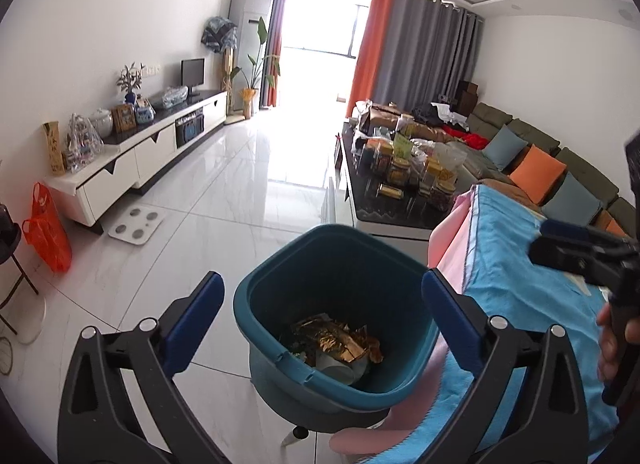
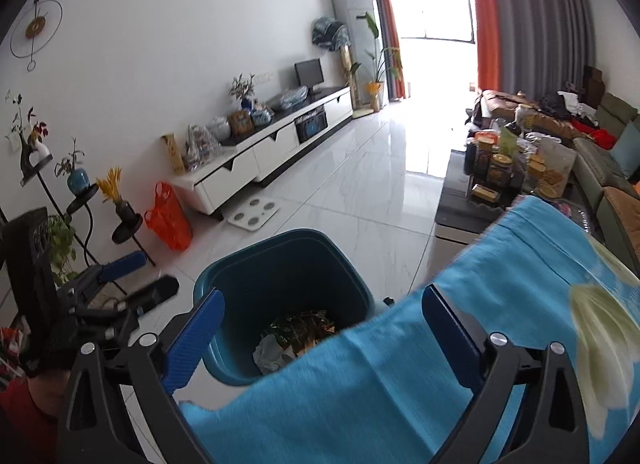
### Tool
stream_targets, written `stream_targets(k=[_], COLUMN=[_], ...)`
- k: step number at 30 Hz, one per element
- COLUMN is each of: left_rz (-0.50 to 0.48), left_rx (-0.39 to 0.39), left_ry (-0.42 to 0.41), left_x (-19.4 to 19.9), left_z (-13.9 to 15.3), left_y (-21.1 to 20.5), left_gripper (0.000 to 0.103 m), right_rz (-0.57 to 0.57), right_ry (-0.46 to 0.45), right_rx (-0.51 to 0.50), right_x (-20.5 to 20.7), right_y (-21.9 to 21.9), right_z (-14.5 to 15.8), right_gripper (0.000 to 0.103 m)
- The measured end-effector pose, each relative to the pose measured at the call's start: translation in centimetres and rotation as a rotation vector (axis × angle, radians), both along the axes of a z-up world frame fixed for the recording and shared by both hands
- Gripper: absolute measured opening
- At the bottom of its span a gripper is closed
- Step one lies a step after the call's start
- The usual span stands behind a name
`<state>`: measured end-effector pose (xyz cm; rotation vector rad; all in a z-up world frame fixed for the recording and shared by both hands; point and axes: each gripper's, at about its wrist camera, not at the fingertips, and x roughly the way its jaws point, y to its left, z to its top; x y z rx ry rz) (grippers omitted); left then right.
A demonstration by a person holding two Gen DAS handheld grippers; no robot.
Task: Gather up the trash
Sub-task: 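Move both tools back over the bed toward the foam net and cup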
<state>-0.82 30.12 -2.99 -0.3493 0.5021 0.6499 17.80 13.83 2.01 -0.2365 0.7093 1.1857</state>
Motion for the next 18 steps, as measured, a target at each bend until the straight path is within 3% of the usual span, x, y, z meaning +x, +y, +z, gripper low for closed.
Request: stream_targets(k=[10,18], left_rz=[-0.018,-0.136], left_rx=[0.028,0.048], left_ry=[-0.032,-0.087], left_x=[0.1,1.6], left_z=[3.2,5.0], left_y=[-3.2,-7.9], left_gripper=[0.097,0.097], right_rz=[-0.064,-0.151], right_ry=[0.001,-0.036], right_rx=[0.058,0.1], right_x=[-1.1,-2.1], right_y=[-6.4,-12.4], right_z=[-0.4,-0.2], right_gripper=[0.096,0.096])
